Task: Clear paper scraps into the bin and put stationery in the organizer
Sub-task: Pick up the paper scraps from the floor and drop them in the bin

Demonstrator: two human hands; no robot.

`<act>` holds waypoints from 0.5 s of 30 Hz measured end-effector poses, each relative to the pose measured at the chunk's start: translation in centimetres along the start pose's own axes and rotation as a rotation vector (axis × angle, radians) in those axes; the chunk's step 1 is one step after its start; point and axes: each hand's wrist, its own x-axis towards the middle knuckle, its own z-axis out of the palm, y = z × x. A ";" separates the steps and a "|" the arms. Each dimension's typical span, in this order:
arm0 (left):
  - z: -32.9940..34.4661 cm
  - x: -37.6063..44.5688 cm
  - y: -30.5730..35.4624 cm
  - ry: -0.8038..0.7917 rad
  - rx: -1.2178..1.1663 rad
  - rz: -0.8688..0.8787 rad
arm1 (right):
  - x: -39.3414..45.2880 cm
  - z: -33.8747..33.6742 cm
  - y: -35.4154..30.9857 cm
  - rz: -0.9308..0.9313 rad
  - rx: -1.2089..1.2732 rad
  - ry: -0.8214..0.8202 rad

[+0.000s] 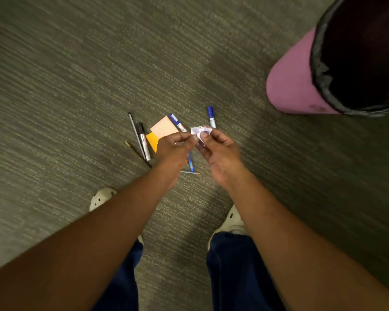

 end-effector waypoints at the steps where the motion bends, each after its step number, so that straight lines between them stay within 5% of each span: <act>1: 1.0 -0.5 0.8 -0.004 0.030 0.031 | -0.6 -0.2 -1.7 -0.061 -0.078 0.053; 5: 4.6 -2.1 2.8 -0.143 -0.011 0.028 | -4.2 -2.0 -11.2 -0.515 -0.432 0.203; 10: 6.3 -3.0 1.7 -0.129 0.113 -0.117 | -7.6 -7.9 -24.9 -1.153 -0.490 0.432; 15: 6.1 -3.3 -1.4 -0.153 0.224 -0.246 | -2.1 -14.2 -29.7 -1.003 -0.895 0.652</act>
